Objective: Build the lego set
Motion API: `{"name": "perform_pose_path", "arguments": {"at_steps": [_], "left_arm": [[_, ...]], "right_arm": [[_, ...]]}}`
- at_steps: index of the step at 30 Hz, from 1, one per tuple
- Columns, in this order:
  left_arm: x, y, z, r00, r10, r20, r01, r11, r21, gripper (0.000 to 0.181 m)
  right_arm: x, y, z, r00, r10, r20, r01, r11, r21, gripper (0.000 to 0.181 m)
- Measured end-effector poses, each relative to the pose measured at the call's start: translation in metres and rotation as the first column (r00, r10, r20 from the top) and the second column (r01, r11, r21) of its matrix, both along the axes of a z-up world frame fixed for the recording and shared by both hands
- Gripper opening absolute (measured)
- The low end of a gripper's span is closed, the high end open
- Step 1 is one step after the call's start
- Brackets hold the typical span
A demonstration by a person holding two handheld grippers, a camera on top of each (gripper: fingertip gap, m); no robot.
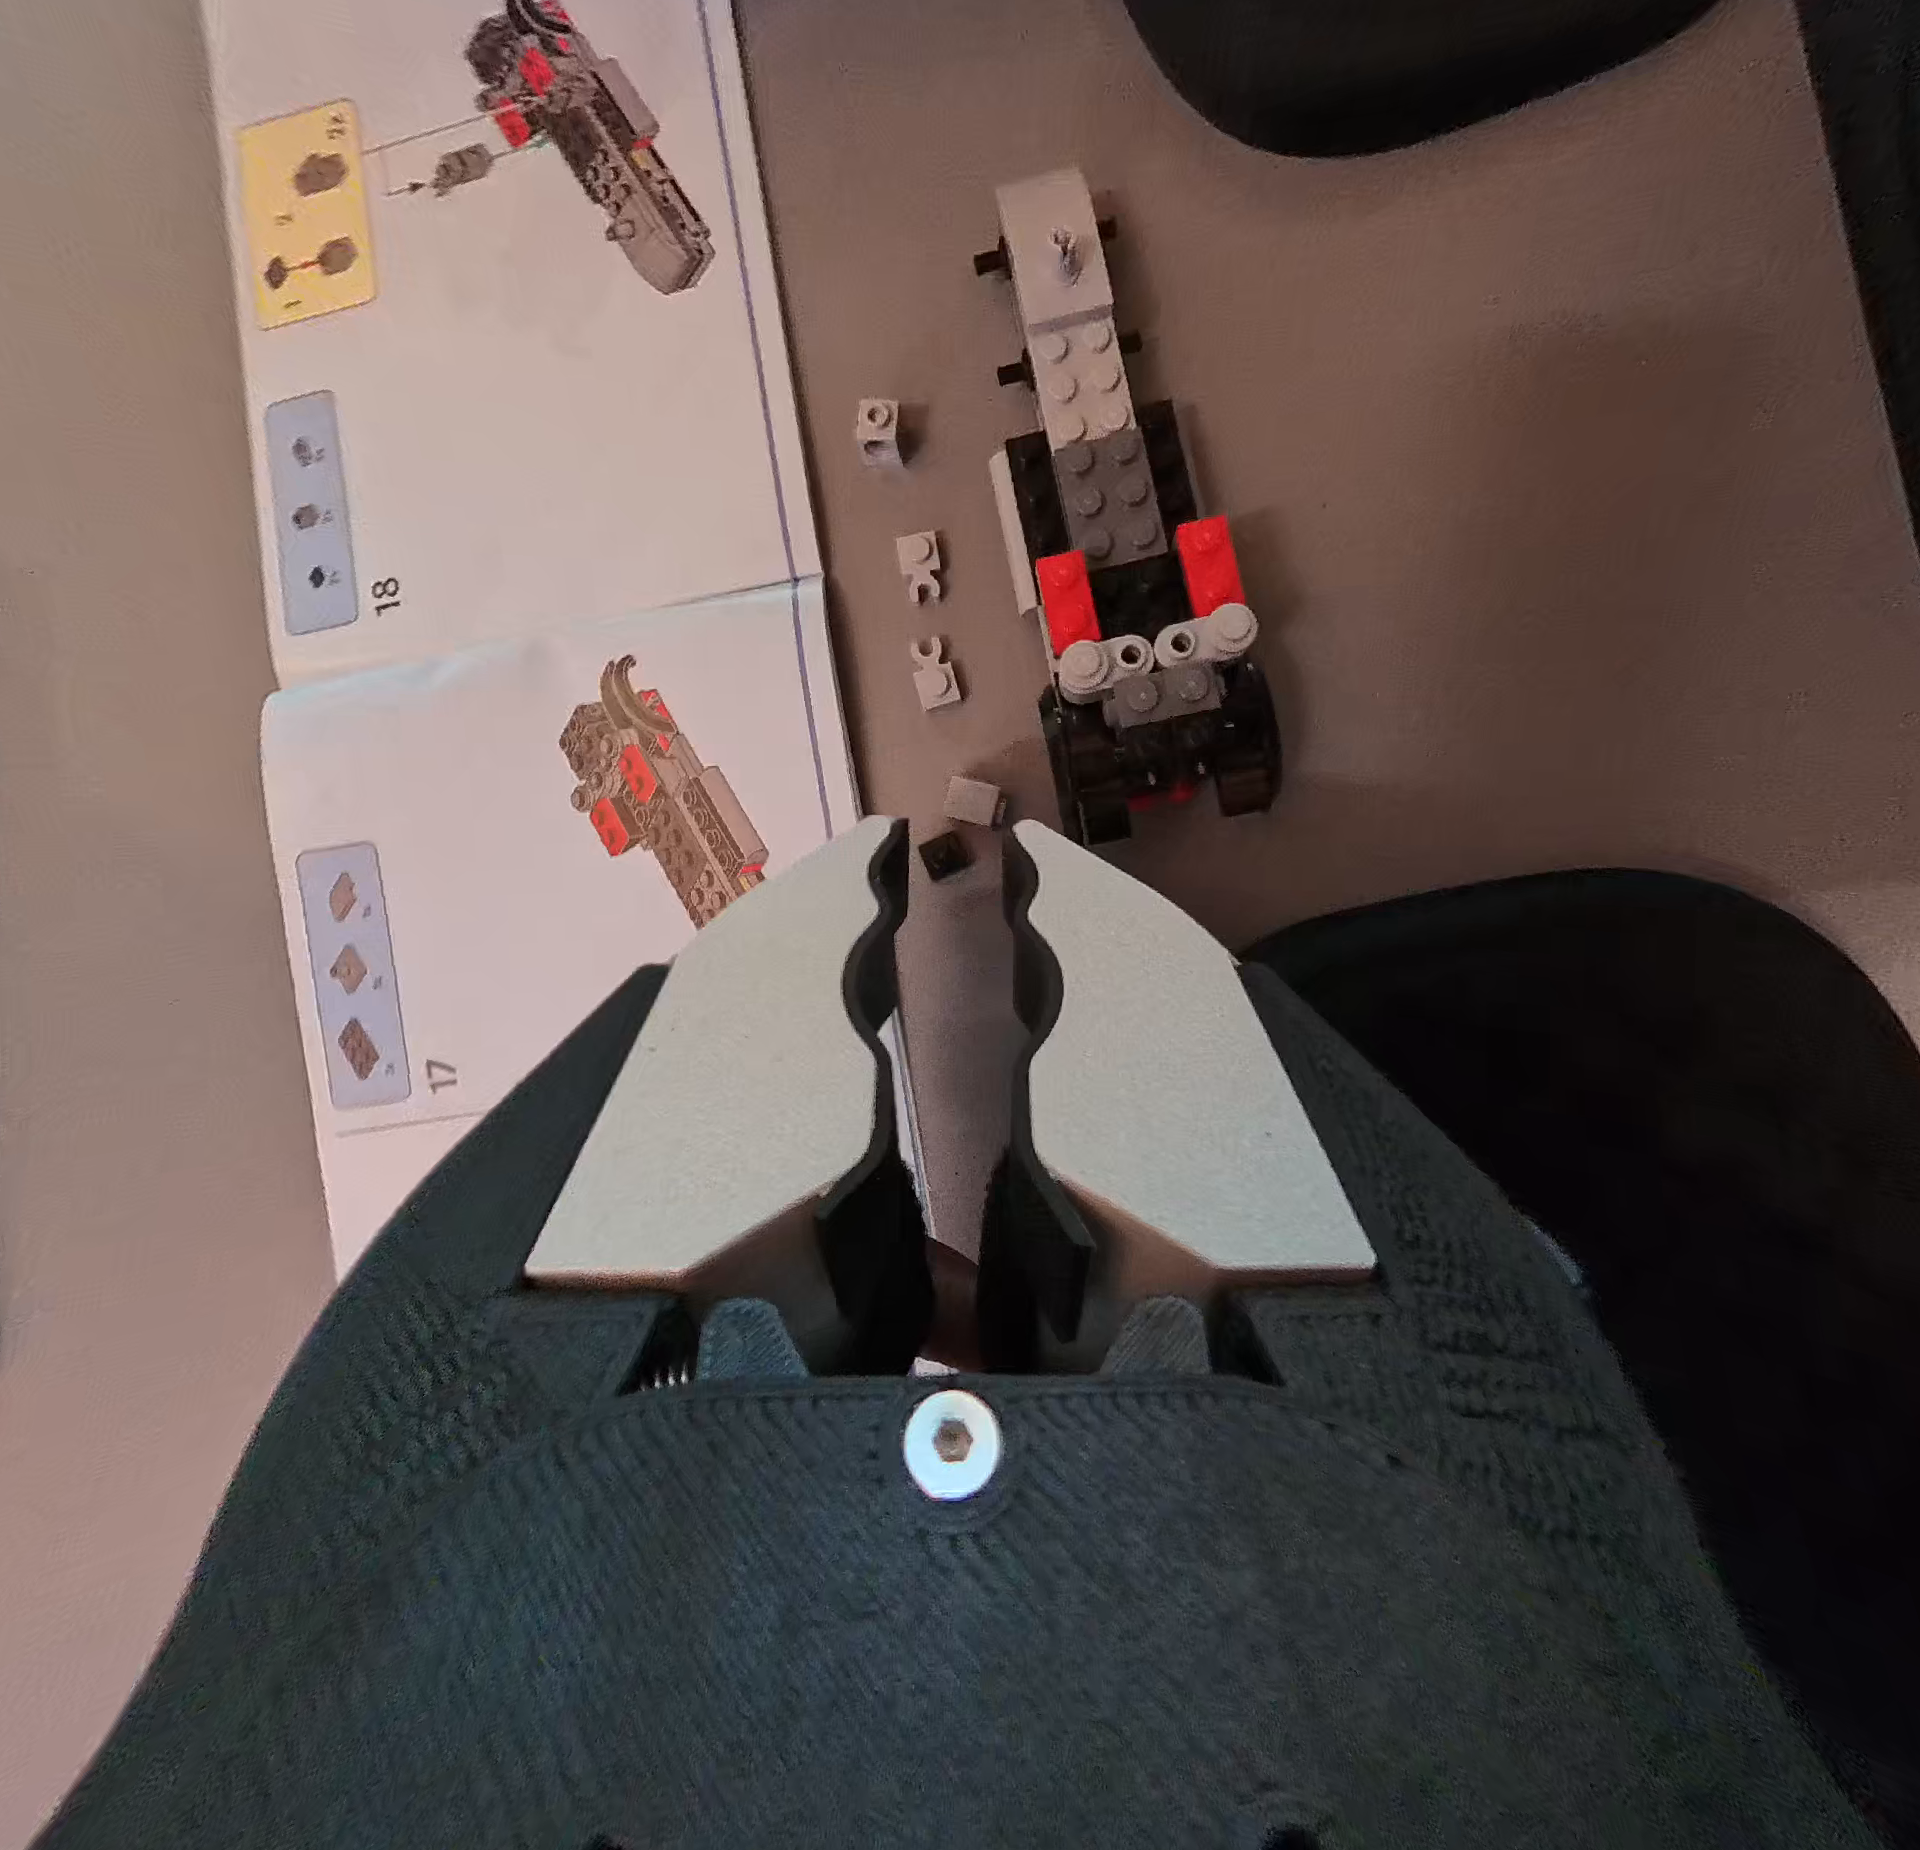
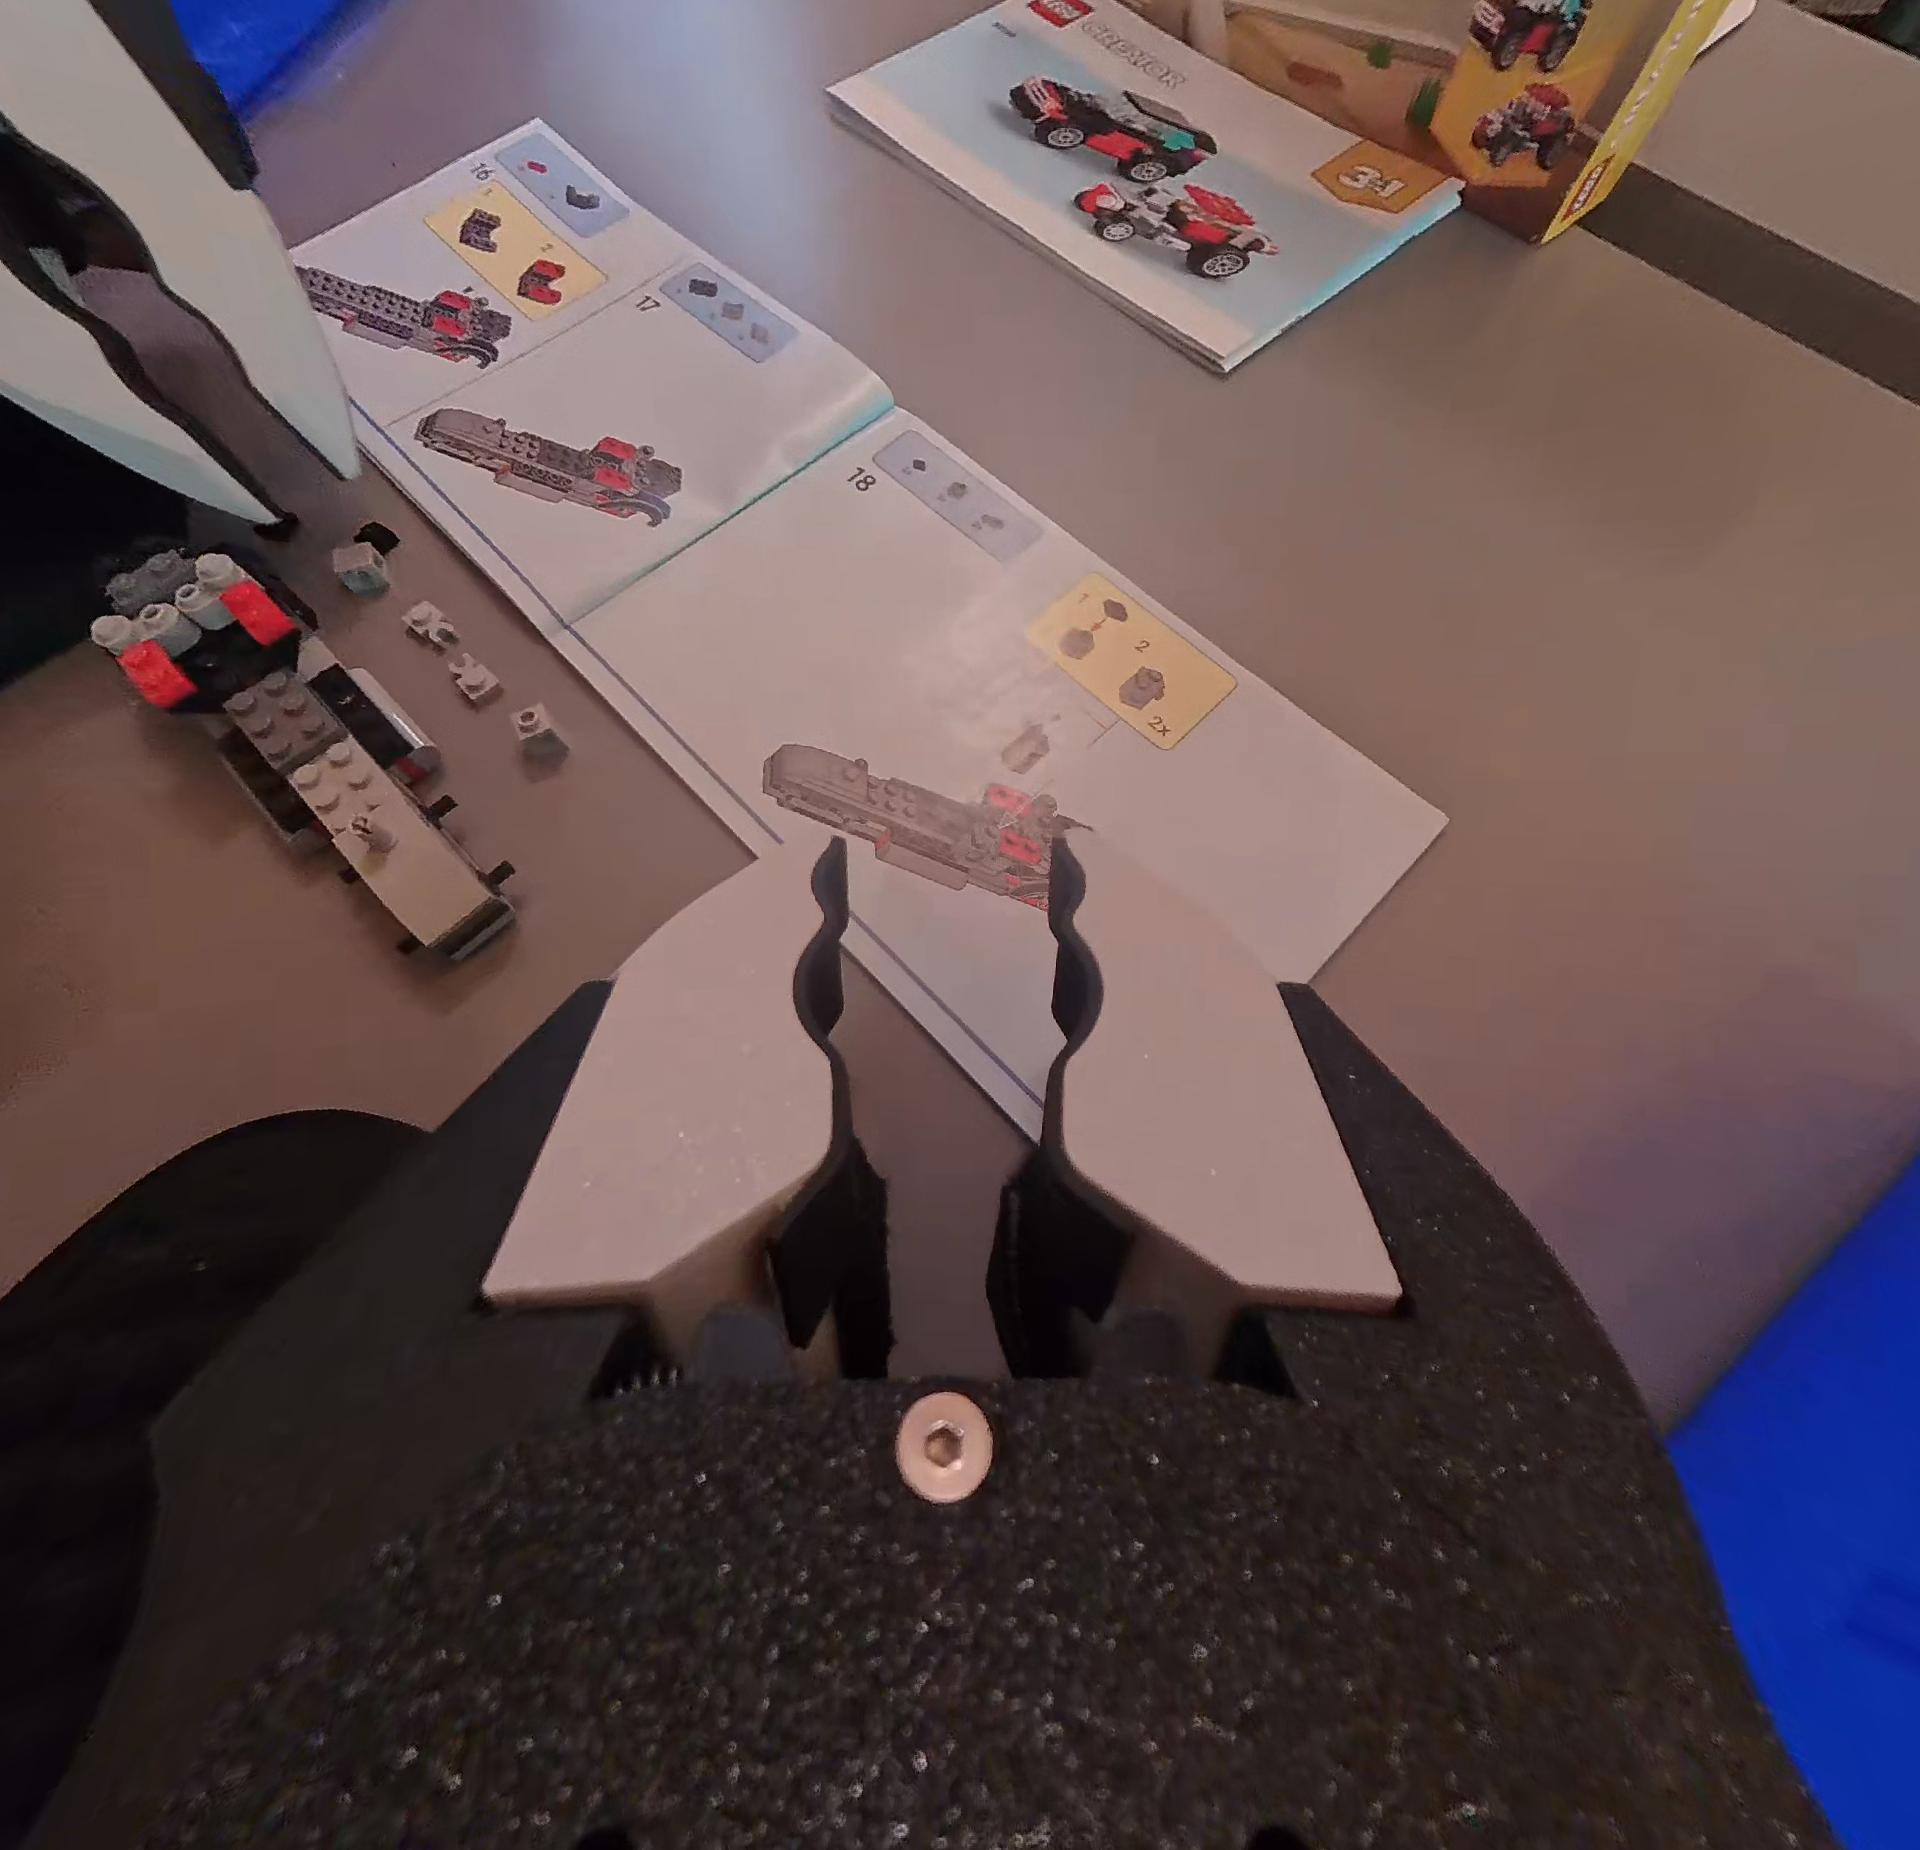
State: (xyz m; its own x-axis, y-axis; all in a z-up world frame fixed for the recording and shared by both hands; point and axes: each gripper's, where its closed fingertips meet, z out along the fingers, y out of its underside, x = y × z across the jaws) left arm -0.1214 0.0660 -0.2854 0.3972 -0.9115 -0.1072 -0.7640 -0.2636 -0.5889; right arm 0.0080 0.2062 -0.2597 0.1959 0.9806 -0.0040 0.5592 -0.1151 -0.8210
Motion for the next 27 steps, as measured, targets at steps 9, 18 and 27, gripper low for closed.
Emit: {"name": "perform_pose_path", "arguments": {"at_steps": [9,18,27], "left_arm": [[0.008,-0.001,-0.014,0.993,-0.116,-0.001,0.115,0.989,-0.092,0.01],[0.013,0.039,0.045,0.79,0.333,0.515,-0.31,0.941,-0.133,0.01],[0.029,0.037,0.111,0.174,0.5,0.849,-0.269,0.853,-0.447,0.01]], "right_arm": [[-0.004,-0.002,0.002,1.0,0.019,-0.011,-0.019,1.0,-0.004,0.036],[-0.044,-0.046,0.036,0.946,0.274,-0.174,-0.246,0.954,0.17,0.032],[-0.094,-0.107,0.092,0.812,0.532,-0.239,-0.353,0.775,0.525,0.021]]}}
